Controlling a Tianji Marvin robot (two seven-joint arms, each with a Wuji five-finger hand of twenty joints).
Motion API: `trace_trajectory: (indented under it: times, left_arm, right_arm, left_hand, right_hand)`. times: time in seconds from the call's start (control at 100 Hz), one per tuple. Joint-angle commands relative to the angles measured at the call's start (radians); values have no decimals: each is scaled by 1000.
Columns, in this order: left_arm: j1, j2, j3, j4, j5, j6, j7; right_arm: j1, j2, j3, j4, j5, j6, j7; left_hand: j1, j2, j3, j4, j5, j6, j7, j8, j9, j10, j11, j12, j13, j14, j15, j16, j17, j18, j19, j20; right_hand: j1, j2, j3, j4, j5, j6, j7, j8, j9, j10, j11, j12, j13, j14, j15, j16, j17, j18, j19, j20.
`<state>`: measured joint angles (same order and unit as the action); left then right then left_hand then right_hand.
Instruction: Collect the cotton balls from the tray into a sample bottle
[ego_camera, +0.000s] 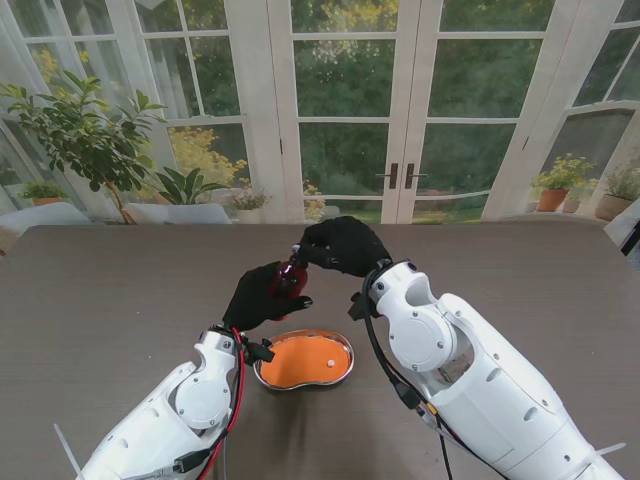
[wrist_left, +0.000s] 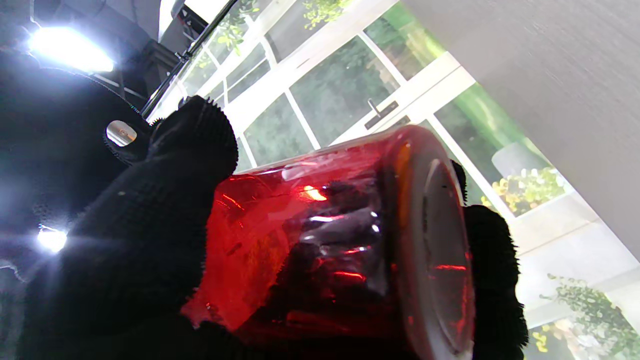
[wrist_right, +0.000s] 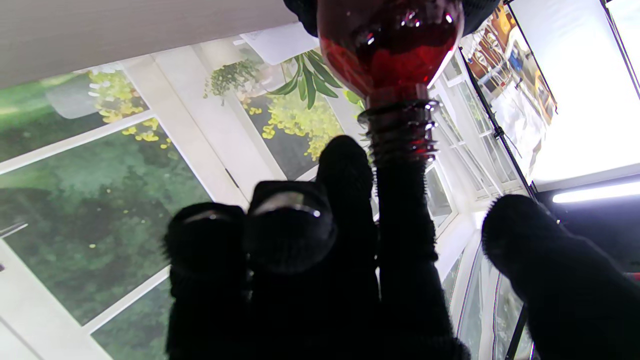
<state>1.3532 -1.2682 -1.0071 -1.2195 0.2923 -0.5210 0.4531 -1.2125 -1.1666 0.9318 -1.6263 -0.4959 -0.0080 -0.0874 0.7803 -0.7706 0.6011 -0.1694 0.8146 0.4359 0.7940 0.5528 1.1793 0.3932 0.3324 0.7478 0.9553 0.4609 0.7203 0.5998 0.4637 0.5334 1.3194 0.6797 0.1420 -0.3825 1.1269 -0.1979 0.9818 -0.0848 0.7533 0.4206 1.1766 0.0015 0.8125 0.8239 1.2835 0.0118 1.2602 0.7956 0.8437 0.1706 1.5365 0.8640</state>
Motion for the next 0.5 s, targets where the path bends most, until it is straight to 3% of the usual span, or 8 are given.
trace_trajectory:
  times: [0.0,0.49]
  left_arm:
    - [-2,-3,1,-6,-1,-5,-19]
    - [4,-2,5,-18,-3,12,-22]
  right_arm:
    - [-7,-3,6,-8,5,5,5]
    - [-15,-11,24,-11,10,7,-32]
  left_hand:
    - [151,176,176,8,126,-288,106,11,69,-136,-1,-10,-2,-26,12,11,-39,-57,-28,-7]
    - [149,176,177,9,126,-290,105,13,67,-137,-1,-9,-1,-29,12,11,-38,-60,-28,-8]
  right_hand:
    - [-34,4,-24,40,-38,21,-27,27,-19,13,-3,-4,31,16,-1,-8,-5,25,29,19]
    - [9,-62,7,39,-46,4,-25,30,-19,12,0,-5,31,12,1,-6,-3,25,28,18]
